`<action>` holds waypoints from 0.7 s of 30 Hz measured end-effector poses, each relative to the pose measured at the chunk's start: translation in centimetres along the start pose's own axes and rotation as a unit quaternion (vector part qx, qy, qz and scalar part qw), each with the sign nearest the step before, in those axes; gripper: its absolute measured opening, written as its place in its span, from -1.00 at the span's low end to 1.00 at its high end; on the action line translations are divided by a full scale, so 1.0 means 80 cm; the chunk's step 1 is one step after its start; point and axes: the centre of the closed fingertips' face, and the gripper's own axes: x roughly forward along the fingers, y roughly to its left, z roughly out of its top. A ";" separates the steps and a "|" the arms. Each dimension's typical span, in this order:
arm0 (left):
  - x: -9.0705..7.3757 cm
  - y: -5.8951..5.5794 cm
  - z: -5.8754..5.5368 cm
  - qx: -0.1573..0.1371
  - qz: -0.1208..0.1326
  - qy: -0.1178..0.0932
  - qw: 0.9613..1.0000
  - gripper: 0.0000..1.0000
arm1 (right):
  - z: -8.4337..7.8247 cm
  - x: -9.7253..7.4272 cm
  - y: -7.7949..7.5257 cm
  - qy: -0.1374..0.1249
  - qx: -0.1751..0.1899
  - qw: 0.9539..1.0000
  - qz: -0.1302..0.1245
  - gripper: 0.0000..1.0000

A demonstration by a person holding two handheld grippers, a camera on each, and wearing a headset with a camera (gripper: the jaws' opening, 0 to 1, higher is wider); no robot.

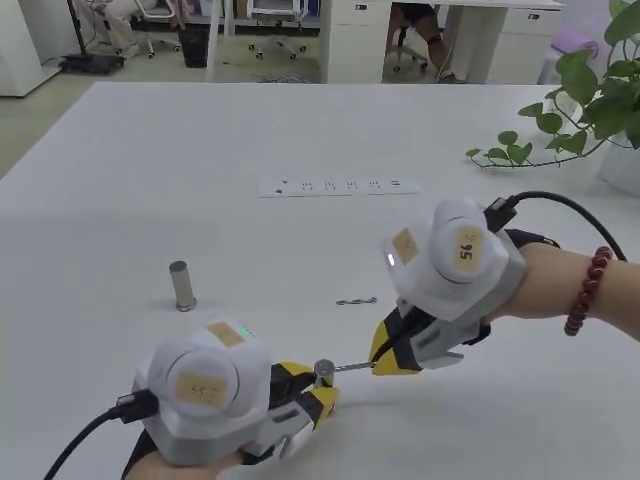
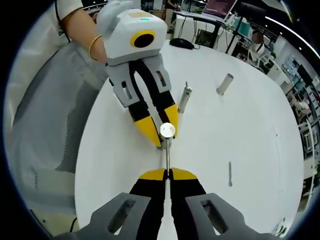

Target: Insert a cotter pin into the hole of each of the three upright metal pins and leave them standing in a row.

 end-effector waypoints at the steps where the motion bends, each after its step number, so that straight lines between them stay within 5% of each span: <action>1: 0.000 0.000 0.000 -0.001 0.000 0.000 1.000 -0.77 | 0.002 0.000 0.001 -0.003 -0.003 1.000 0.001 -0.93; 21: 0.003 -0.001 0.000 -0.017 -0.004 -0.009 1.000 -0.76 | 0.020 0.013 0.000 -0.019 -0.013 1.000 0.003 -0.93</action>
